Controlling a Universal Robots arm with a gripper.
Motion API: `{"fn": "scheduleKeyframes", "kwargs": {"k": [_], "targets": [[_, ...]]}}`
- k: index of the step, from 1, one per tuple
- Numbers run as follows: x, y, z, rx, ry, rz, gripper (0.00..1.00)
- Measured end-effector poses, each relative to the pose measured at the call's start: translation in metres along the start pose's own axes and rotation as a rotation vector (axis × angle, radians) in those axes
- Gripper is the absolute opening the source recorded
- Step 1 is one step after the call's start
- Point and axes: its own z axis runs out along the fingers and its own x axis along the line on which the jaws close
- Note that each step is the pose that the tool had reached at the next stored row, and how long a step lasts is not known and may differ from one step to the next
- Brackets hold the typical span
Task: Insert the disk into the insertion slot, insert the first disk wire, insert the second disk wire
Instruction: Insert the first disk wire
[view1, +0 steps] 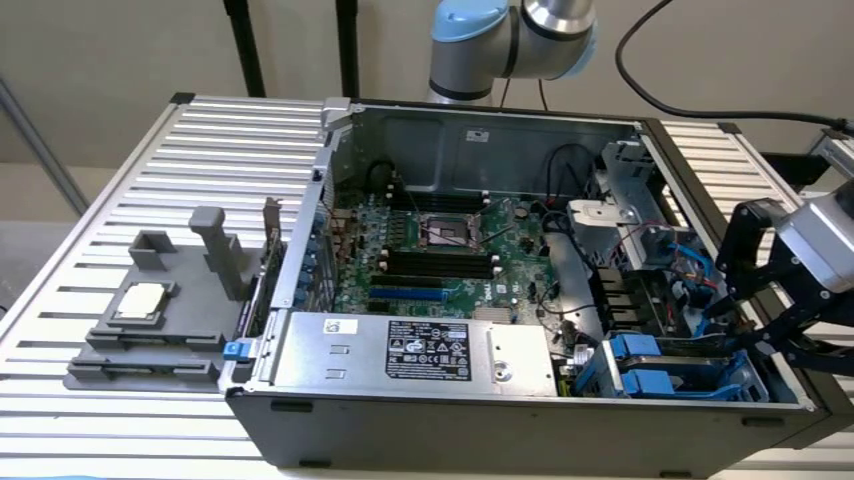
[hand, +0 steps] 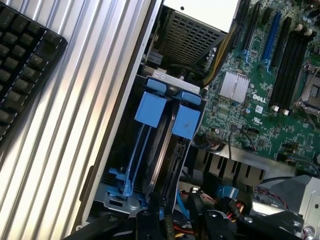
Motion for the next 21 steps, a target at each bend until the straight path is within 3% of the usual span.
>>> {"fn": "scheduleKeyframes", "kwargs": {"k": [2, 5, 9, 11, 14, 18, 21], "targets": [[0.0, -0.0003, 0.0002, 0.0, -0.0023, -0.004, 0.35], [0.0, -0.0005, 0.0003, 0.0, -0.0053, -0.009, 0.22], [0.0, -0.0005, 0.0003, -0.0009, -0.0076, -0.012, 0.16], [0.0, 0.0002, 0.0003, -0.0044, -0.0089, -0.012, 0.16], [-0.002, 0.0037, -0.0002, -0.0183, -0.0131, -0.01, 0.16], [-0.004, 0.0092, -0.0003, -0.0452, -0.0218, -0.005, 0.16], [-0.005, 0.0104, -0.0003, -0.0585, -0.0264, 0.0, 0.16]]}}
